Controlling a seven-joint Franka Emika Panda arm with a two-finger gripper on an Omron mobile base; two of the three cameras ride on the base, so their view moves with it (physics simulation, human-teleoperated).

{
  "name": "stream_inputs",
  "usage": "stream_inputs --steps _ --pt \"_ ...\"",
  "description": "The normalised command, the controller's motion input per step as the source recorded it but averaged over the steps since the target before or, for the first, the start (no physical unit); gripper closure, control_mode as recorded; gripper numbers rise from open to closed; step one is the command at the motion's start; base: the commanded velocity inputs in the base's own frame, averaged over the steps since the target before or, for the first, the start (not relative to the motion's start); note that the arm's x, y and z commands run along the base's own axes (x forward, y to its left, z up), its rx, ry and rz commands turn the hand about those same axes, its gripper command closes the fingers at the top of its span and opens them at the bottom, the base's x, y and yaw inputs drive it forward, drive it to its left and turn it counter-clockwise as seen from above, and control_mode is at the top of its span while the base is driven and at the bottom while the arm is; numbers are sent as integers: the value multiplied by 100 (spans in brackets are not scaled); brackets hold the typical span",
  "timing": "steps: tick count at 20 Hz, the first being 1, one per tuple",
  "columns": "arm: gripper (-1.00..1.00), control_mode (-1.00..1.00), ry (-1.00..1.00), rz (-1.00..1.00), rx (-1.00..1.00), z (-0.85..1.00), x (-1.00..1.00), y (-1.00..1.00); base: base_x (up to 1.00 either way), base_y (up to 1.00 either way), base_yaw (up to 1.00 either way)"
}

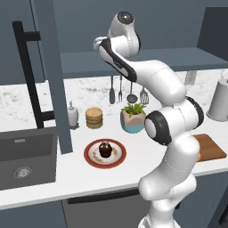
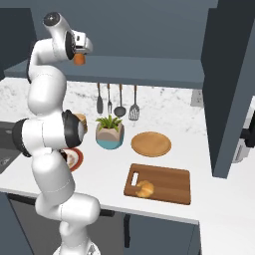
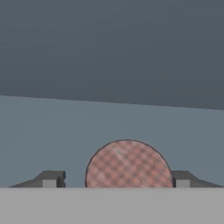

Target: From the different types of pastries on the counter, select a croissant and place it on the cutting board. Then retrieve a jar of jam from the cabinet and place it alongside the croissant on the cutting board.

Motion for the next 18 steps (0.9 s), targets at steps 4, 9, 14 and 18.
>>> stream_inputs --steps 4,9,14,18 --pt "100 -100 0 0 0 0 0 0 0 0 0" --pt "100 -100 -1 0 0 0 -7 0 0 0 0" --pt "100 -100 -14 1 0 15 -94 -19 0 0 0" --pt "100 -100 -16 0 0 5 -100 -60 0 0 0"
